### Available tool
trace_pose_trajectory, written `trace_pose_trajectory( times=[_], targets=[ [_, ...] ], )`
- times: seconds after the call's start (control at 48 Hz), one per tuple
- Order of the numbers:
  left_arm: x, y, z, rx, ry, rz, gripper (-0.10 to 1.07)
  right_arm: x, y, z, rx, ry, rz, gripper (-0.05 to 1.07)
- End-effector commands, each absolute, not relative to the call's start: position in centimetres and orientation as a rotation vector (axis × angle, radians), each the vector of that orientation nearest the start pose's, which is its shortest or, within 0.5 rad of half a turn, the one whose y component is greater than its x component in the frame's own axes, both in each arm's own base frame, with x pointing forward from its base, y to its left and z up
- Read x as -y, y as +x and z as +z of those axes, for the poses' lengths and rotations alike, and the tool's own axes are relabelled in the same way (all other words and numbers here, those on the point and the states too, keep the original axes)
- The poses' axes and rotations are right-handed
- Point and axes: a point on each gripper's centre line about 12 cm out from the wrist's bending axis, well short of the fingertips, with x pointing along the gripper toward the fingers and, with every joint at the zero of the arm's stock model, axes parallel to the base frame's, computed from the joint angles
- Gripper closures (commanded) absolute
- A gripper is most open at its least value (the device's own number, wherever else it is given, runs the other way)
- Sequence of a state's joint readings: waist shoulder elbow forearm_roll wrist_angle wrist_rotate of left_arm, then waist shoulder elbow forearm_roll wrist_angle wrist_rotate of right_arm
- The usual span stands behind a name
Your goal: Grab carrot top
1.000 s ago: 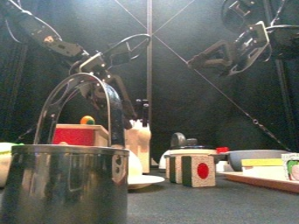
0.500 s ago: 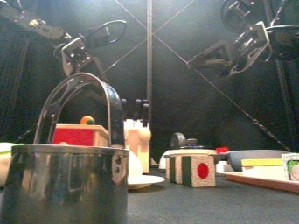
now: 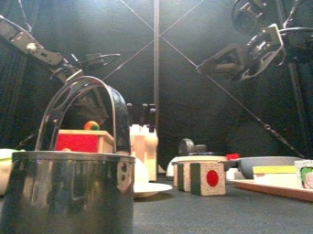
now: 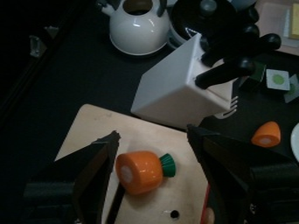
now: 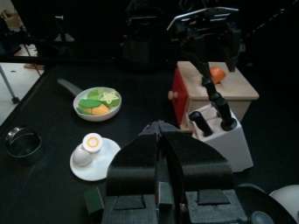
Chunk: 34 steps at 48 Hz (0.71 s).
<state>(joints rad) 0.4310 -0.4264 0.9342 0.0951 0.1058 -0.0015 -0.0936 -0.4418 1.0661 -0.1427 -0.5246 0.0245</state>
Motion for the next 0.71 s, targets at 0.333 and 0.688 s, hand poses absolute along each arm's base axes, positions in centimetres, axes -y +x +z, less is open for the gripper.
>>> trace_pose_trajectory(
  times=[0.333, 0.688],
  targets=[
    [-11.8, 25.2, 20.2, -0.655, -0.049, 0.399, 0.01, 1.9, 28.7, 24.2, -0.085, -0.089, -0.021, 0.75],
    [-11.3, 24.9, 19.5, -0.667, -0.068, 0.392, 0.01, 1.9, 28.7, 24.2, -0.085, -0.088, -0.022, 0.75]
  ],
)
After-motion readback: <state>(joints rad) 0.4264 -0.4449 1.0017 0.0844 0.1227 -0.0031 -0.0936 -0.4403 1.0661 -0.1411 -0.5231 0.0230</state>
